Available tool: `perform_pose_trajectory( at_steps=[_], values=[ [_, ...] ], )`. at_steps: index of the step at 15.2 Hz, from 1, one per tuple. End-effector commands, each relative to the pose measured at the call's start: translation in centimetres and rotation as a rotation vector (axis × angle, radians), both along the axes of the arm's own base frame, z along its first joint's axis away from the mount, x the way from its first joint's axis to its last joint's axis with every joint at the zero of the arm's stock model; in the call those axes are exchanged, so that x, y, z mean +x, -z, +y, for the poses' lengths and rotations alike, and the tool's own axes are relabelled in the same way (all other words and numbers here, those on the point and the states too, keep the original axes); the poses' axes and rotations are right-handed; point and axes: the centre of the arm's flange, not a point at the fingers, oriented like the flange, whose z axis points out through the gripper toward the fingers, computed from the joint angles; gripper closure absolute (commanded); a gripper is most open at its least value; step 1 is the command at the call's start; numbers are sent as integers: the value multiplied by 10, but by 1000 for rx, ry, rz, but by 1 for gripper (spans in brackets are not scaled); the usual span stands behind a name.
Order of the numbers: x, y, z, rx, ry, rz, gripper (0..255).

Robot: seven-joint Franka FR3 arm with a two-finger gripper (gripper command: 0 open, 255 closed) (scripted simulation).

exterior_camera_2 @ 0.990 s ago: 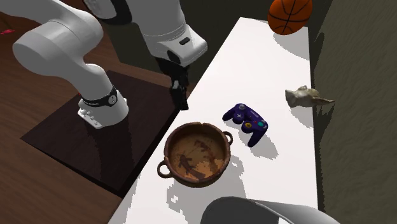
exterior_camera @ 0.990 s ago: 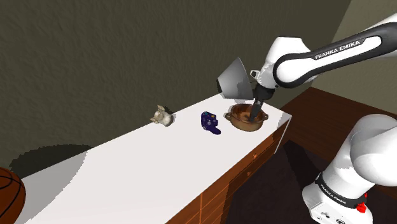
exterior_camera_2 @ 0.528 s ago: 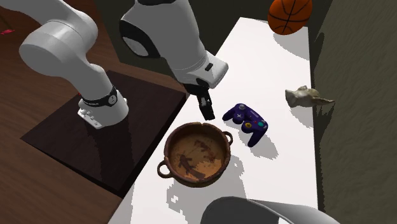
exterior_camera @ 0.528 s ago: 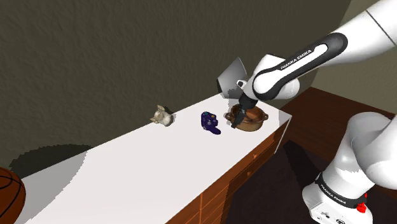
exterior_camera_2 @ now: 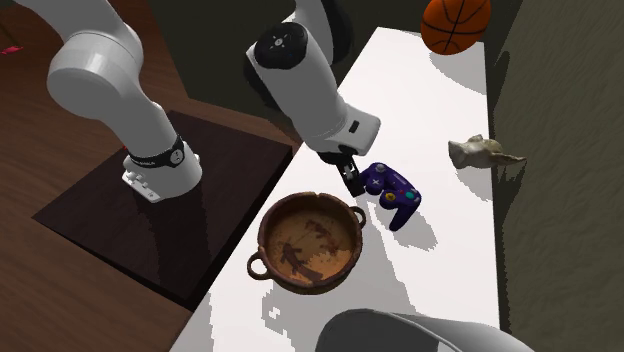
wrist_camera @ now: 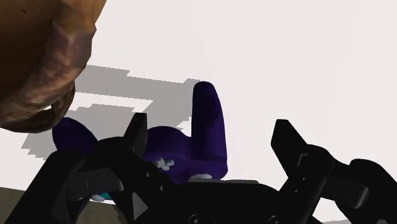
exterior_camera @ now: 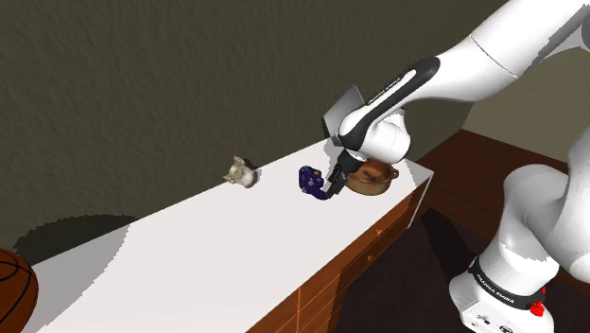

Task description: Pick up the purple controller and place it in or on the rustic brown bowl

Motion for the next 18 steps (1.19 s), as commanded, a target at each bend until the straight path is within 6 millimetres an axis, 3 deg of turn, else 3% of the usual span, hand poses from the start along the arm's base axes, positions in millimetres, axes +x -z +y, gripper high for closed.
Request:
perform_pose_trajectory(
  at_steps=[1, 4, 11, 12, 18],
  values=[
    [3, 11, 3, 1, 0, -2, 0],
    [6, 23, 7, 1, 0, -2, 0],
    [6, 23, 7, 1, 0, -2, 0],
    [6, 23, 7, 1, 0, -2, 255],
    [7, 23, 7, 1, 0, -2, 255]
  ],
)
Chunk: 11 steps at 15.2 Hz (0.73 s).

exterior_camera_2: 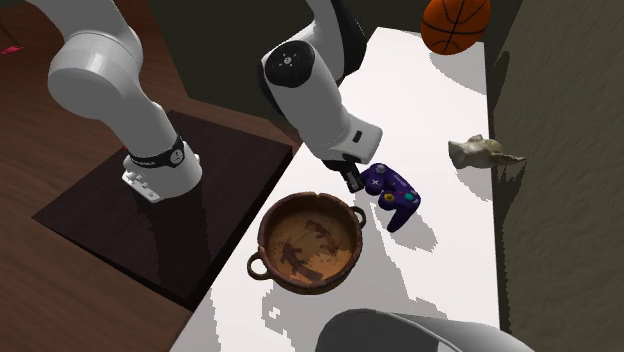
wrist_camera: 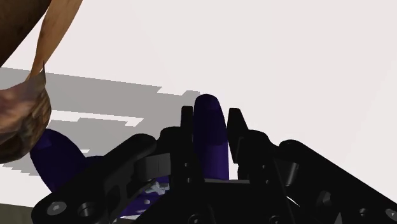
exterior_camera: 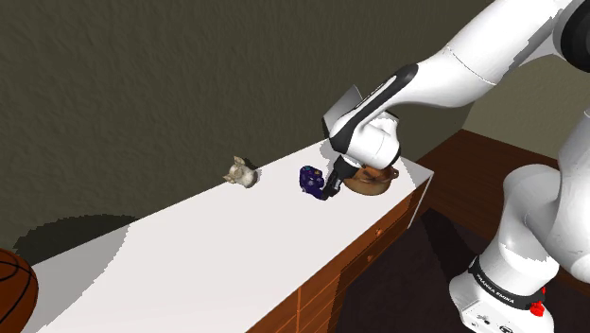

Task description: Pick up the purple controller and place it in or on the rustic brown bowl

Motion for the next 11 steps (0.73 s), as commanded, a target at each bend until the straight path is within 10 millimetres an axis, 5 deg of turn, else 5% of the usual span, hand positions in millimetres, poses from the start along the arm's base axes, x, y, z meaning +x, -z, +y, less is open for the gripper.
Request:
perform_pose_trajectory(
  at_steps=[1, 11],
  values=[
    [0, 0, 0, 0, 0, 0, 255],
    [0, -42, 0, 0, 0, 0, 255]
  ],
)
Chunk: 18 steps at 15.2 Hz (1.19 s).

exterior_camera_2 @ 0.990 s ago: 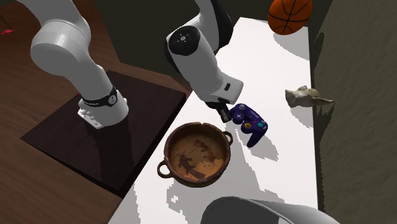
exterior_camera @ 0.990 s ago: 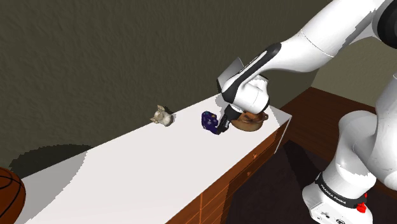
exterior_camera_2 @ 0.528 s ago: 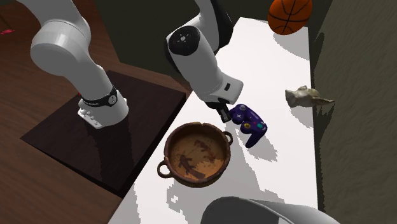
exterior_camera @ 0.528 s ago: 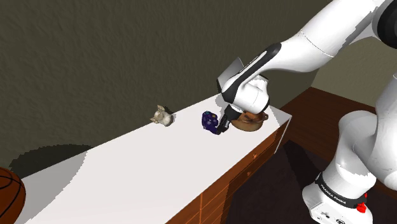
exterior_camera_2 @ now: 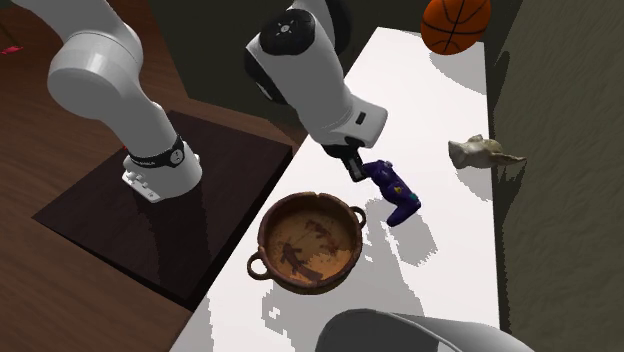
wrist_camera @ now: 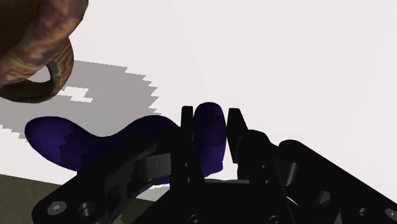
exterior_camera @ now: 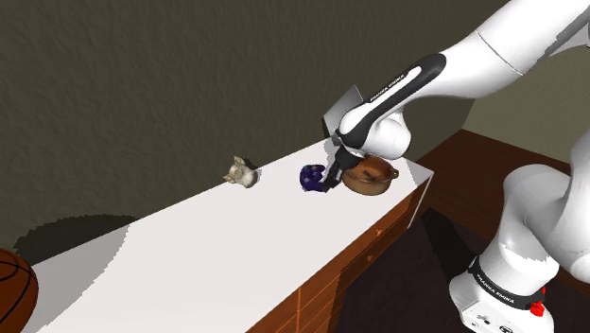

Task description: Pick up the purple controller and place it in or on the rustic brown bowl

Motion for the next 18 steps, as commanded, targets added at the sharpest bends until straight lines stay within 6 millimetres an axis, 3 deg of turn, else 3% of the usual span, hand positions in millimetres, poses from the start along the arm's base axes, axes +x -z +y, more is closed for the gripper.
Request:
perform_pose_trajectory(
  at_steps=[1, 18],
  values=[
    [0, -10, 1, -2, 0, 0, 255],
    [0, -100, 1, -2, 0, 0, 255]
  ],
)
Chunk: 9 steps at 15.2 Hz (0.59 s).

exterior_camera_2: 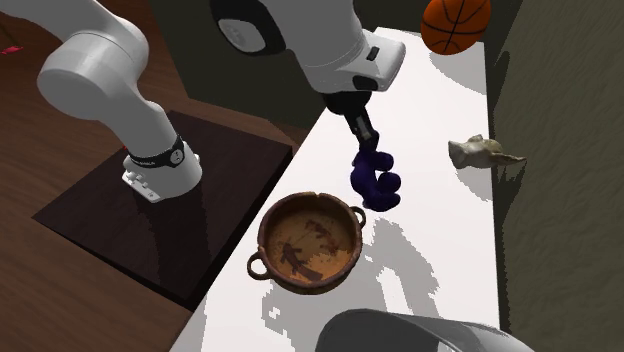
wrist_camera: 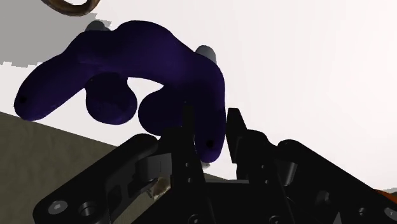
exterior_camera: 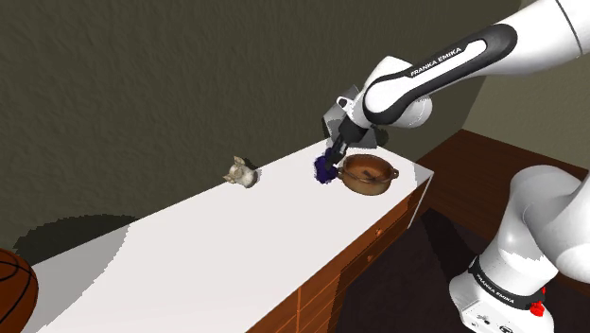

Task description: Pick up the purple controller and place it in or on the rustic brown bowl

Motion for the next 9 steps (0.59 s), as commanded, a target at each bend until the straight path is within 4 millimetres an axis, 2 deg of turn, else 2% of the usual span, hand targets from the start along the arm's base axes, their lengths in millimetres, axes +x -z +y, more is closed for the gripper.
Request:
perform_pose_trajectory(
  at_steps=[1, 3, 9],
  values=[
    [-1, -11, 0, -1, 0, 0, 255],
    [-1, -19, 0, -1, 0, 0, 255],
    [-41, -16, -68, -1, 0, 0, 255]
  ],
)
